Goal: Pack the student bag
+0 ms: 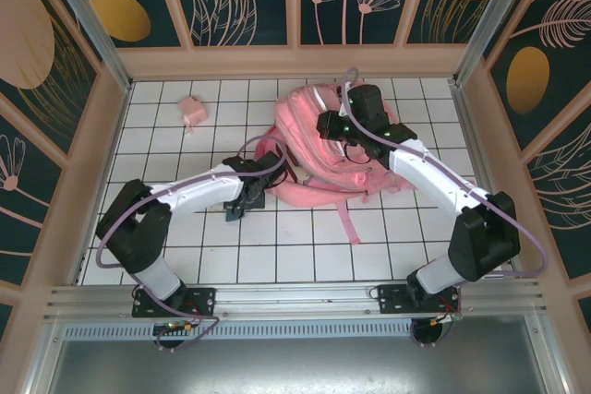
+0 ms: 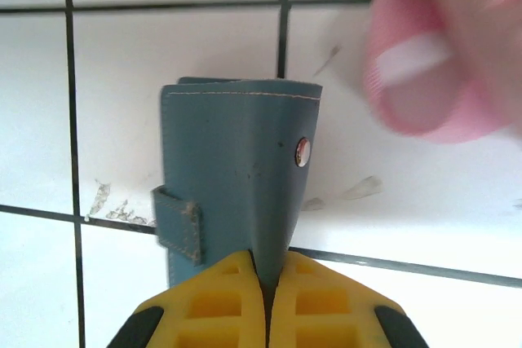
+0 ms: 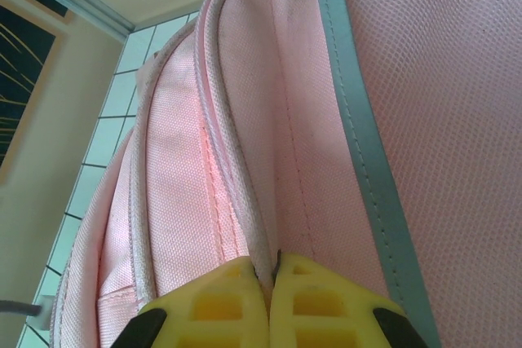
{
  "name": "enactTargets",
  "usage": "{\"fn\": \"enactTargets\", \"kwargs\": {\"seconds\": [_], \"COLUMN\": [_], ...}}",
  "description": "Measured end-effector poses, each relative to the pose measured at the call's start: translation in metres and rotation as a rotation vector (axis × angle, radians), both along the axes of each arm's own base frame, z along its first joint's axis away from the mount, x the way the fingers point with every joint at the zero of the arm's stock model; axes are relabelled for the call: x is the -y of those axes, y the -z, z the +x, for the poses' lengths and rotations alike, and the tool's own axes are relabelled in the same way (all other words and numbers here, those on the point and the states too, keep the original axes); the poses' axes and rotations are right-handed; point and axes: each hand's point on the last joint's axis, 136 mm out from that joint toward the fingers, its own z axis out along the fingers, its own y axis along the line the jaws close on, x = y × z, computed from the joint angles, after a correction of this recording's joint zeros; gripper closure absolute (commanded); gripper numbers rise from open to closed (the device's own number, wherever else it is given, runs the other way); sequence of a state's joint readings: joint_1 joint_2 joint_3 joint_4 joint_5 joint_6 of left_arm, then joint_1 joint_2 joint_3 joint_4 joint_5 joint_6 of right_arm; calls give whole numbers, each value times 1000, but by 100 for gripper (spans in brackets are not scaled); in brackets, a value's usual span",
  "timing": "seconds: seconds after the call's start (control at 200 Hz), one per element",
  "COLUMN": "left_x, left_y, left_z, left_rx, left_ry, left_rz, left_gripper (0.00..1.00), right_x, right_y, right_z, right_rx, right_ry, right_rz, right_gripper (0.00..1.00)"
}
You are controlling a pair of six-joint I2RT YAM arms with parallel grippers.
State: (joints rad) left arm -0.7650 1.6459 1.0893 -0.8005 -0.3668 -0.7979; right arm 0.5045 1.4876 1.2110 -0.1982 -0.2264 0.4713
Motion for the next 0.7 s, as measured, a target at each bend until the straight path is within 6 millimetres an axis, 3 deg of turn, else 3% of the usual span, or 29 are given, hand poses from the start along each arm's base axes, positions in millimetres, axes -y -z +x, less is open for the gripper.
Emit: {"fn": "enactTargets", "kwargs": {"seconds": [0.195,0.31,0.48,0.7], "left_x": [42,63,97,157], "left_y": [-73,-103,-133,-149], "left_z": [33,48,66,92], "left_rx": [148,212,271,316], "left_ry": [12,24,49,78], "left_rz": [-205,-304,-470,-780], "left_gripper": [100,100,100,99], "right_x": [23,34,48,57], "right_y": [-21,-27,-29,-29], "right_z": [5,6,2,2], "right_rx": [31,39,24,13], "right_ry": [32,44,54,68], "right_rz": [47,63,100,117], "right_gripper": [100,100,100,100]}}
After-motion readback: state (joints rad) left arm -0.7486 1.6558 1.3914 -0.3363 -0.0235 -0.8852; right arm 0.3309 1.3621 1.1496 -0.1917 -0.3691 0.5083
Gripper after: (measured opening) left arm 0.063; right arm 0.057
